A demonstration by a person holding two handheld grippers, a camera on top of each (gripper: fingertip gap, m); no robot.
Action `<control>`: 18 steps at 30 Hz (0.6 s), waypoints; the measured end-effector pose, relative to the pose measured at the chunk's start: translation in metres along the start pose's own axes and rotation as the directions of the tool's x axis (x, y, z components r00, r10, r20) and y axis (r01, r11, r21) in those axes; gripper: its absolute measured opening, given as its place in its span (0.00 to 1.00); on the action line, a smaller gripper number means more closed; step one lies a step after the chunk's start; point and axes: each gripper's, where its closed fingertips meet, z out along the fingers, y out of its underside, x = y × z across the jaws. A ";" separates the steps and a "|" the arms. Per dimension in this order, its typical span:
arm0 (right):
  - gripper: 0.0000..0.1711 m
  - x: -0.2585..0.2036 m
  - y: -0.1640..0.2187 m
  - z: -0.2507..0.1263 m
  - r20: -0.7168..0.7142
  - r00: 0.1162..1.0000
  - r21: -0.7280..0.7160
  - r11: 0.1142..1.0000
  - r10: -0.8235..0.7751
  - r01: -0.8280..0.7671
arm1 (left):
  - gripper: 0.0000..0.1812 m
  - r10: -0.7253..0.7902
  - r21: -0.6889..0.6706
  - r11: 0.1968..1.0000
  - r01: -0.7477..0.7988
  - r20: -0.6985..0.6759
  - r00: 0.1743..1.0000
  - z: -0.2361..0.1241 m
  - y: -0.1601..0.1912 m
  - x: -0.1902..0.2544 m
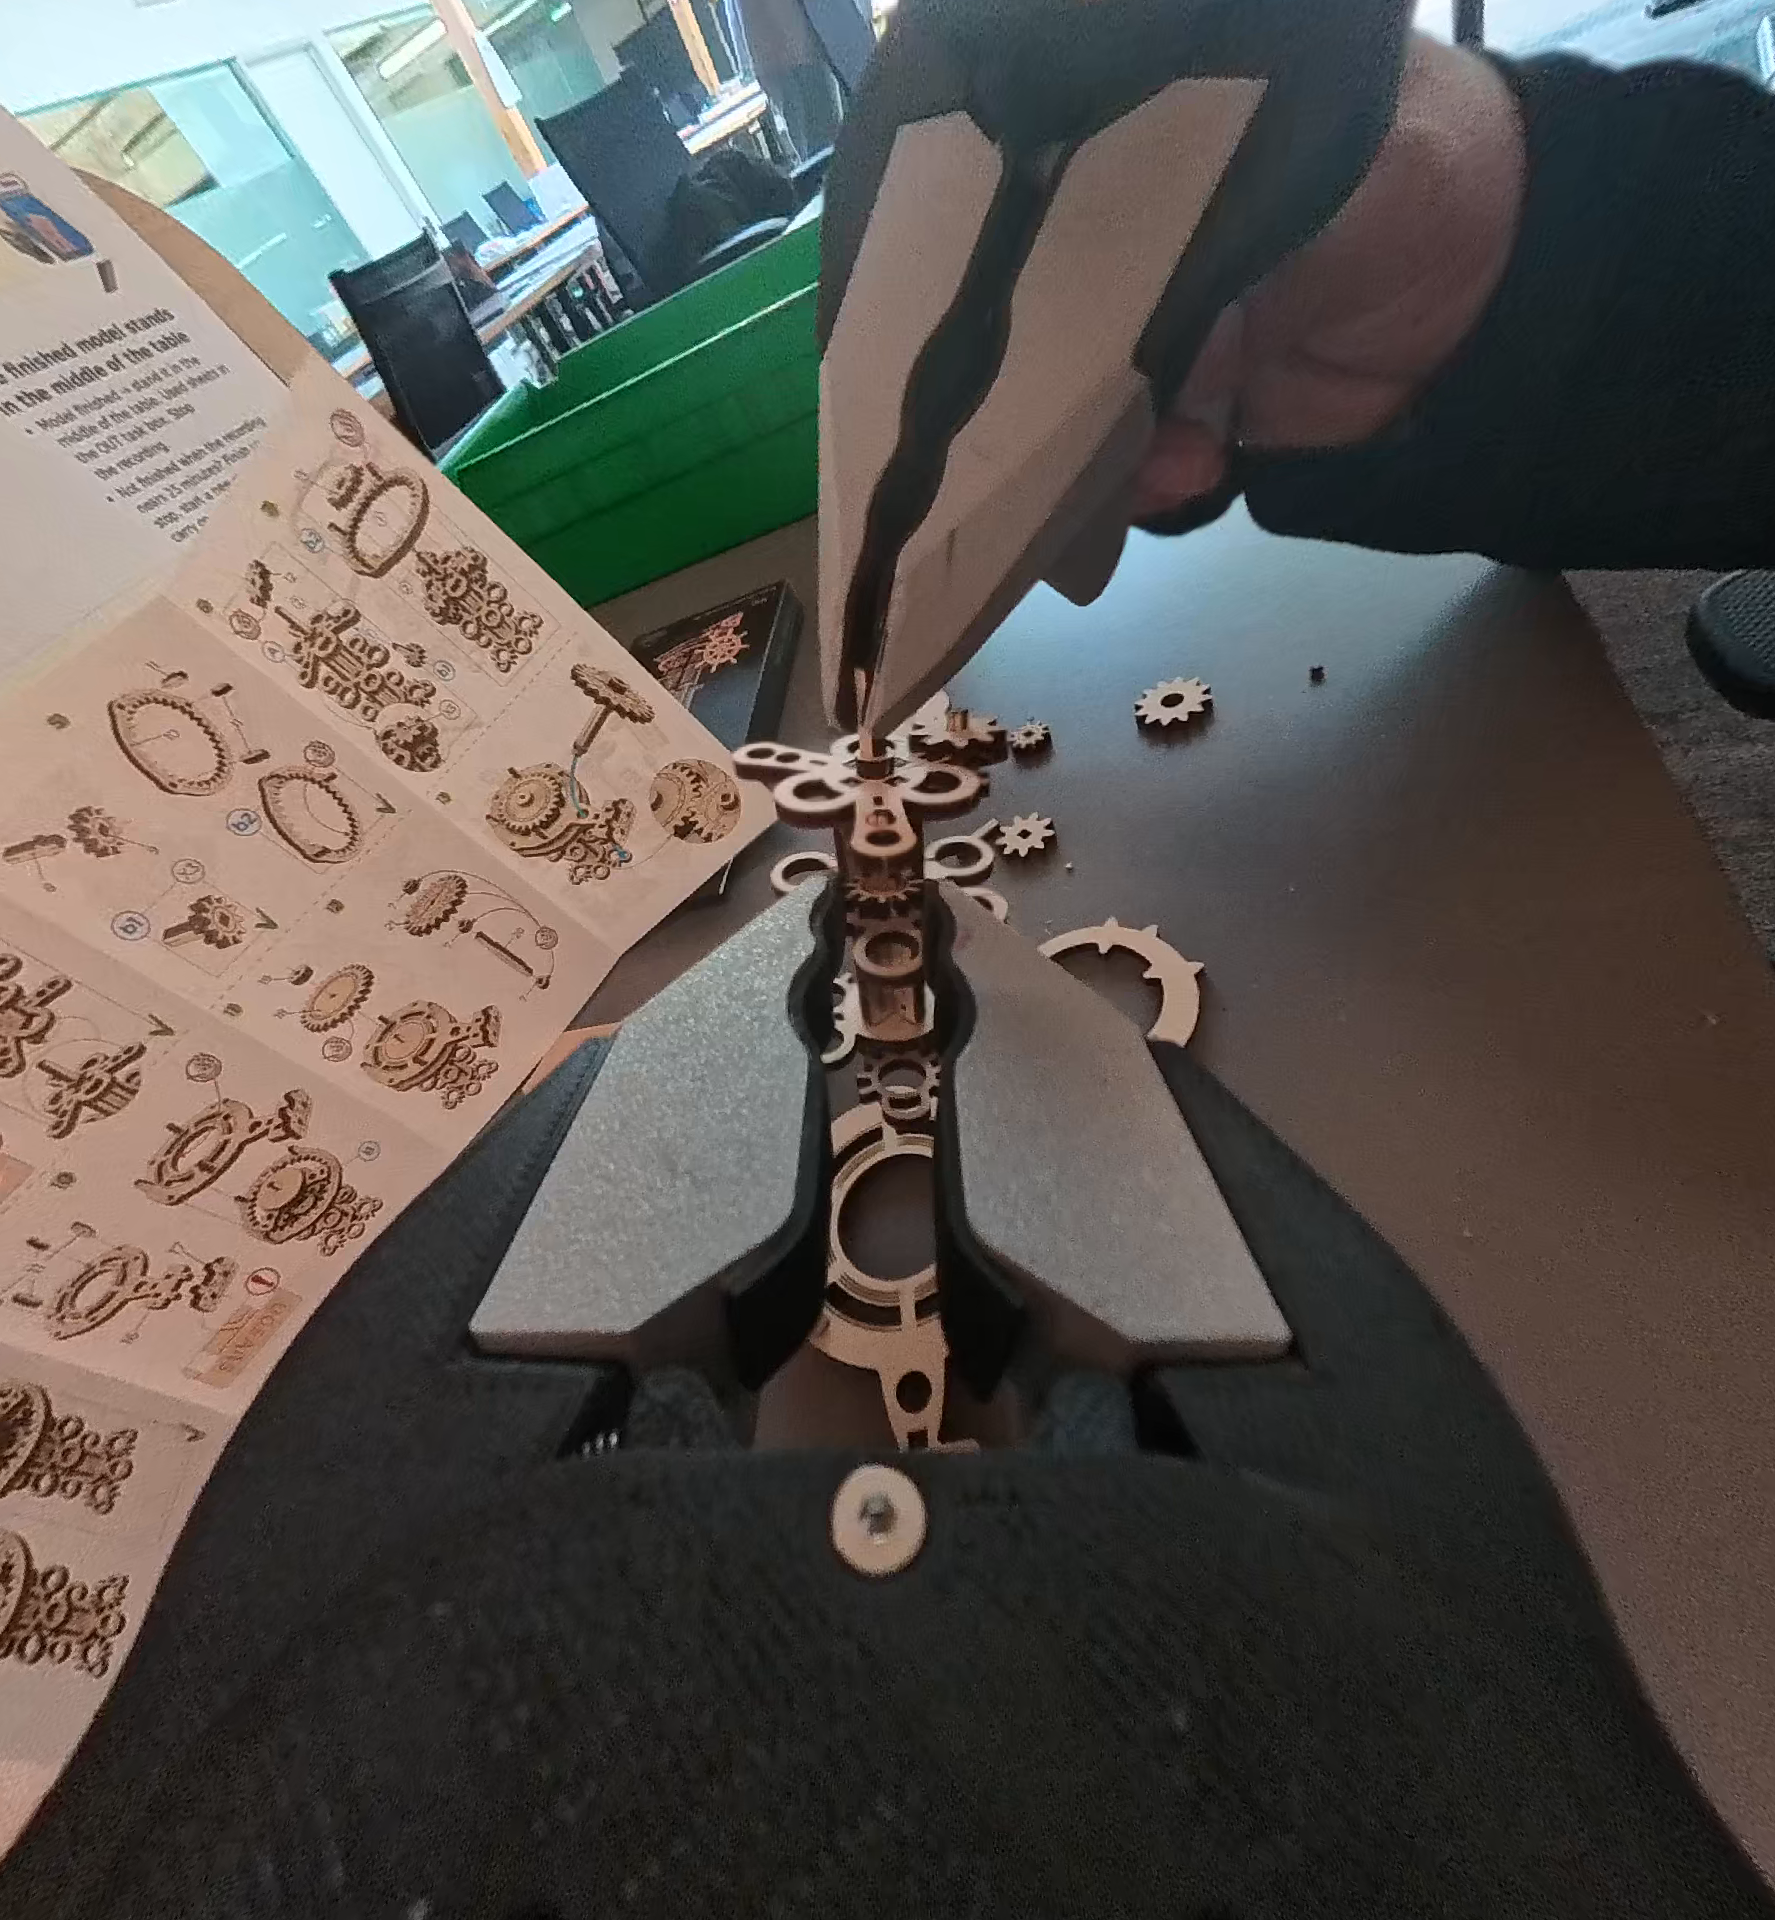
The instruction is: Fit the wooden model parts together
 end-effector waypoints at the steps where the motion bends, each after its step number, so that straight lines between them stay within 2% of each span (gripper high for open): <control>1: 0.00 0.000 0.003 0.001 -0.017 0.999 -0.032 0.999 -0.029 0.028 | 0.06 0.005 -0.006 1.000 -0.005 -0.004 1.000 0.001 0.001 0.001; 4: 0.01 -0.001 0.011 0.005 -0.078 0.987 -0.142 0.981 -0.143 0.131 | 0.06 0.002 -0.016 1.000 -0.003 -0.015 1.000 0.001 0.002 0.003; 6: 0.02 0.000 0.012 0.006 -0.104 0.979 -0.165 0.973 -0.177 0.159 | 0.06 -0.007 -0.012 1.000 0.006 -0.021 1.000 0.001 0.002 0.003; 10: 0.04 -0.003 0.003 -0.001 -0.079 0.986 -0.118 0.984 -0.146 0.136 | 0.06 -0.015 -0.012 1.000 0.015 -0.021 1.000 0.001 0.003 0.002; 14: 0.02 -0.011 -0.012 -0.008 -0.008 0.997 -0.029 0.997 -0.076 0.076 | 0.06 -0.009 -0.009 1.000 0.008 -0.025 1.000 0.001 0.002 0.004; 18: 0.06 -0.016 -0.004 0.003 0.032 0.997 -0.070 0.995 -0.070 0.072 | 0.06 -0.012 -0.007 1.000 0.012 -0.050 0.999 0.002 0.002 0.009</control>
